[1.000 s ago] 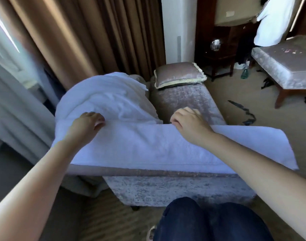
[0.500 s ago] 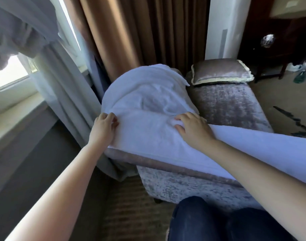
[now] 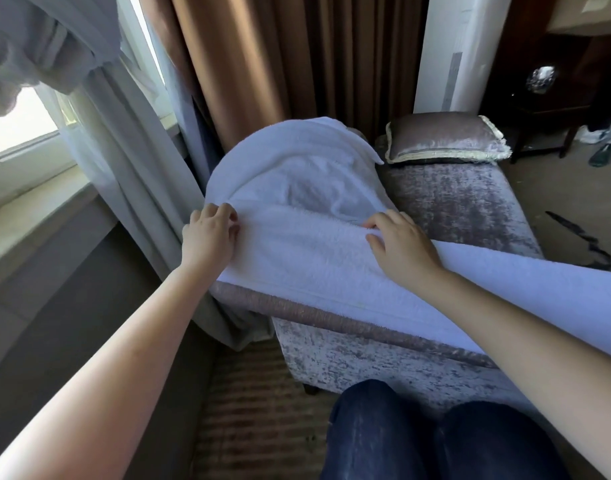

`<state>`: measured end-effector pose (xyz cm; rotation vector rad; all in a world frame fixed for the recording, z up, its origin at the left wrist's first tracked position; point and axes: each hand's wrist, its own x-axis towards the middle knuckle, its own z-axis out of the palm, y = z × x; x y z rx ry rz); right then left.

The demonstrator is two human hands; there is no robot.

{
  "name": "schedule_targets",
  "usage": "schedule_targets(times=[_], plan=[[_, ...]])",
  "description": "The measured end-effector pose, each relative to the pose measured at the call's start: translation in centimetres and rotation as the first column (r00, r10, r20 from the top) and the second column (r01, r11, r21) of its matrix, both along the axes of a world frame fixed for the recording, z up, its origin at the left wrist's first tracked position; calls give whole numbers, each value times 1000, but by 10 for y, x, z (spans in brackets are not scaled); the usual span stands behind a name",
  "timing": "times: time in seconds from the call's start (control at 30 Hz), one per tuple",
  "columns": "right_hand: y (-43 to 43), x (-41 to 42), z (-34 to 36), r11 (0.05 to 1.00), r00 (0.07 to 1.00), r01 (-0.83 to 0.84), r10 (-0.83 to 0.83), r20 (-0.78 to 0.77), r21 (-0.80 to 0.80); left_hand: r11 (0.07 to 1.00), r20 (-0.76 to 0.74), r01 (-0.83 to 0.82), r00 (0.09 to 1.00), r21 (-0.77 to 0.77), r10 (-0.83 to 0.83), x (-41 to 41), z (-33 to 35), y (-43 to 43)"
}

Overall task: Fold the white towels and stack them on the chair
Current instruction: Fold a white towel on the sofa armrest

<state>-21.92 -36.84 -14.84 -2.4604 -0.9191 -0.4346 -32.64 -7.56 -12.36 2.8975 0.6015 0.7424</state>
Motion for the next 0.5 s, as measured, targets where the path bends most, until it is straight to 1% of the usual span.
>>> schedule_targets(times=[0.07, 0.13, 0.2, 0.27, 0.33, 0.4, 0.5], plan=[[-12, 0, 2, 1000, 1000, -4, 4, 13, -20, 998, 77, 38, 996, 45, -41, 1, 3, -13], [-28, 1, 5, 999, 999, -2, 3, 33, -35, 979, 127, 190, 972, 74, -198, 5, 7, -31], [-45, 4, 6, 999, 999, 11, -10, 46, -34, 917, 96, 376, 916, 136, -390, 13, 7, -54], [-65, 7, 5, 999, 998, 44, -43, 51, -22, 843, 18, 513, 852, 162, -523, 22, 5, -80], [-88, 8, 1, 997, 996, 78, -77, 55, -10, 793, -33, 595, 802, 131, -597, 30, 0, -105], [-115, 9, -4, 993, 992, 115, -114, 57, -16, 749, -52, 654, 756, 102, -653, 36, -8, -127], [-160, 9, -10, 974, 974, 223, -221, 60, -41, 678, -73, 727, 686, 110, -724, 47, -18, -163]])
